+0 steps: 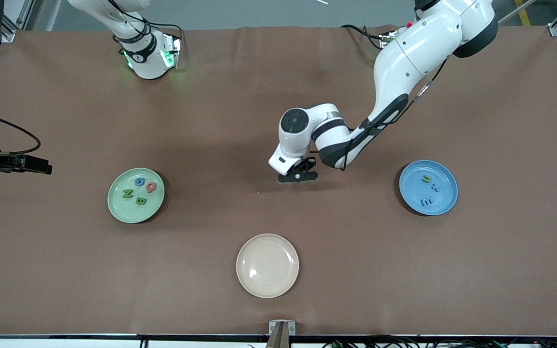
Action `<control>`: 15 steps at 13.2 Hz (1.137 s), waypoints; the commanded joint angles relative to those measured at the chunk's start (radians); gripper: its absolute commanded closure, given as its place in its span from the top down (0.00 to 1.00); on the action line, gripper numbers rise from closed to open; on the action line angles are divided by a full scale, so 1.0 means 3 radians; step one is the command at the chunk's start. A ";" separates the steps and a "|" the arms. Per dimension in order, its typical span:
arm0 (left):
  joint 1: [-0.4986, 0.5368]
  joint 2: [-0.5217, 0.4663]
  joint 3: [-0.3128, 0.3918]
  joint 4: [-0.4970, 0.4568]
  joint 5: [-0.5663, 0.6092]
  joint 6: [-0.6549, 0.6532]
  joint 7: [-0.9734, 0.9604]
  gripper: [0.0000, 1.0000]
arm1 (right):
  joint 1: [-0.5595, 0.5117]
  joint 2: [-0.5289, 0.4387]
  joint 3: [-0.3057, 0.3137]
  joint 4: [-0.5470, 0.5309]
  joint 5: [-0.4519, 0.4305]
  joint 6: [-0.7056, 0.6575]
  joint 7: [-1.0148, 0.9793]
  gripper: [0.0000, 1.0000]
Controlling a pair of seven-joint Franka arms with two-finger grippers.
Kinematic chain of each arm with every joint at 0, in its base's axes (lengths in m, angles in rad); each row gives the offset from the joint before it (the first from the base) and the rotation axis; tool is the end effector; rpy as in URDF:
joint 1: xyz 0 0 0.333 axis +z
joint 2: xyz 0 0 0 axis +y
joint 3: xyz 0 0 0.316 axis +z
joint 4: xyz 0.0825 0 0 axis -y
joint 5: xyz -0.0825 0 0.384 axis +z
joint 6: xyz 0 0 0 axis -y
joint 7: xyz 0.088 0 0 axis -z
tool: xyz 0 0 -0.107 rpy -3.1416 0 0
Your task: Sort upper and lower case letters into plates
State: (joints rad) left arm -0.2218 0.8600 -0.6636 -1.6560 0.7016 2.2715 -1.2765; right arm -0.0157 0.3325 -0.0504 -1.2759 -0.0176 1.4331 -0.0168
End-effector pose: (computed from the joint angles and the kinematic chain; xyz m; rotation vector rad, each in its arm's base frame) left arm 0.4785 -0.4777 0.1820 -3.1209 -0.1378 -0.0405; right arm 0.6347 -0.0387 0.5523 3.1017 -0.0758 -0.2739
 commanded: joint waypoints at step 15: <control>0.4383 -0.0366 -0.2344 -0.1643 0.0636 -0.0807 0.1549 0.03 | -0.0030 -0.1292 0.0030 -0.1274 0.0038 0.0434 -0.0056 1.00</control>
State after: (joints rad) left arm 0.9662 0.7596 -1.3032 -2.0544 0.8361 2.0104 -0.8506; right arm -0.0156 -0.0043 -0.0482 -1.6153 -0.0168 1.5530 -0.0206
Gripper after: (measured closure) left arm 0.722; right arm 0.000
